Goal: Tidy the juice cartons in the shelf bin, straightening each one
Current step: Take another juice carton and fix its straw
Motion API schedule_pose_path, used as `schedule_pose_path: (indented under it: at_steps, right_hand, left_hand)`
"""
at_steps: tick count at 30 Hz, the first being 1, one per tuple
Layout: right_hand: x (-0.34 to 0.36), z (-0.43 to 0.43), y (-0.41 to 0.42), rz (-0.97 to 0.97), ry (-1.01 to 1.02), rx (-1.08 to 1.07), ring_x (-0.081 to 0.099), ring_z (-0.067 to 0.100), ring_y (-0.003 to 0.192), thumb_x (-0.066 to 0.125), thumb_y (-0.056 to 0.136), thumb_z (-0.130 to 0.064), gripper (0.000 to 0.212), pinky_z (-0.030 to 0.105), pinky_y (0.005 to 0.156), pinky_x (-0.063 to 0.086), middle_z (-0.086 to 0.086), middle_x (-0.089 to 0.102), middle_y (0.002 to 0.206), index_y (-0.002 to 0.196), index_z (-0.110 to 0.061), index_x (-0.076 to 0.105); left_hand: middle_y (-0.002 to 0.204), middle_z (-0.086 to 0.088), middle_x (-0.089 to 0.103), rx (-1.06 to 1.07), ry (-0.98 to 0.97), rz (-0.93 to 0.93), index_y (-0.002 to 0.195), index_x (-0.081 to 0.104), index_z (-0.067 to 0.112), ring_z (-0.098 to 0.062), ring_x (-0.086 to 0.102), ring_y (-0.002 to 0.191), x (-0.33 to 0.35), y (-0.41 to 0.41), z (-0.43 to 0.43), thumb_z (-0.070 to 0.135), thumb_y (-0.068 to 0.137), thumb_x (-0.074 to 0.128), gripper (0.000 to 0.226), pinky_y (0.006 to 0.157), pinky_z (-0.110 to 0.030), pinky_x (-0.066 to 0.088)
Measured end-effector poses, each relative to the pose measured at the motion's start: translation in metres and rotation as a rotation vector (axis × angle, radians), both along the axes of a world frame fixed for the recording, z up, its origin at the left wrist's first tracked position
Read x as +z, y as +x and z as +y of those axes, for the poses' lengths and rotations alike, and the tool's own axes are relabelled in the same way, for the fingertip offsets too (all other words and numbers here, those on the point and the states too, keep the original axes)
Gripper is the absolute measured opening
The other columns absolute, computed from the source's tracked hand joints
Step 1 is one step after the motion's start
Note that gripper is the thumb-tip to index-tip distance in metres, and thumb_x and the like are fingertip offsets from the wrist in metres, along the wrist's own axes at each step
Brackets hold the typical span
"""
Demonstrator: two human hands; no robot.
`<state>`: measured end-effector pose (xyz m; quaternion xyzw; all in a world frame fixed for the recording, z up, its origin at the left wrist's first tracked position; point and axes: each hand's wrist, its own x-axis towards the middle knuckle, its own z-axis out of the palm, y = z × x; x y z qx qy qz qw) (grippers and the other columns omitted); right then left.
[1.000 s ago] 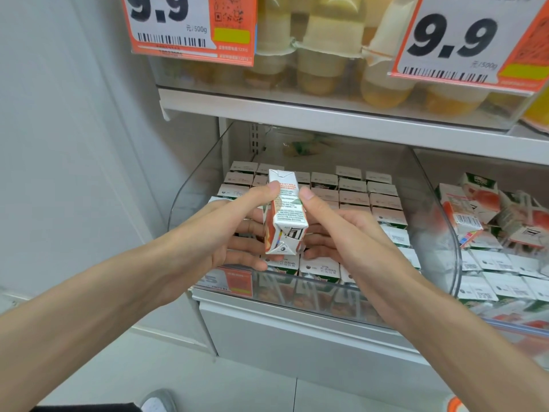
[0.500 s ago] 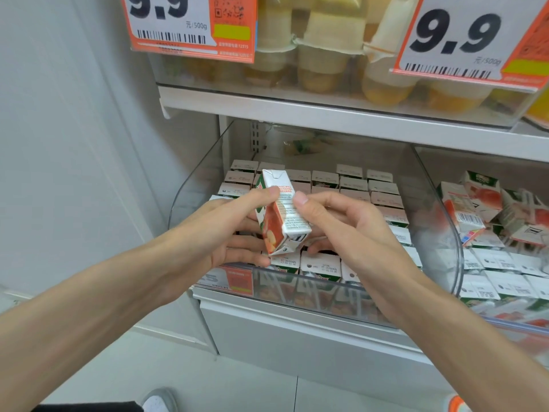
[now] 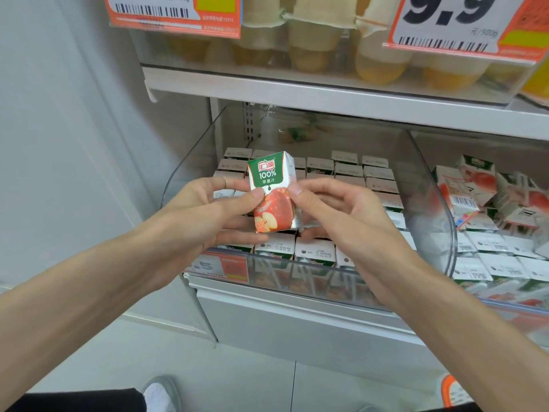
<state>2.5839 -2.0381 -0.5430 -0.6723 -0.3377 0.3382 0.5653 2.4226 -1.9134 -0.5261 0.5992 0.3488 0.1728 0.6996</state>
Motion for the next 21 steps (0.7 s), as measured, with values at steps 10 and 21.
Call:
schedule_pose_path:
  at_steps: [10, 21]
  right_hand:
    - [0.0036, -0.0014, 0.0010, 0.034, 0.042, -0.059, 0.079, 0.018, 0.095, 0.067, 0.103, -0.035, 0.016, 0.036, 0.094, 0.062, -0.008, 0.083, 0.096, 0.112, -0.023, 0.074]
    - [0.0051, 0.0005, -0.0027, -0.024, 0.099, 0.113, 0.075, 0.010, 0.107, 0.054, 0.110, -0.025, 0.026, 0.029, 0.098, 0.060, -0.008, 0.080, 0.114, 0.125, -0.022, 0.075]
  left_hand:
    - [0.115, -0.002, 0.081, -0.054, 0.115, -0.020, 0.132, 0.069, 0.022, -0.020, 0.078, 0.106, -0.0040, -0.0028, 0.0040, 0.024, 0.103, 0.063, 0.030, 0.088, -0.027, 0.063]
    - [0.133, 0.003, 0.075, -0.312, 0.193, -0.094, 0.141, 0.065, 0.023, -0.016, 0.068, 0.128, -0.0073, -0.0046, -0.0018, 0.029, 0.099, 0.061, 0.043, 0.112, -0.033, 0.052]
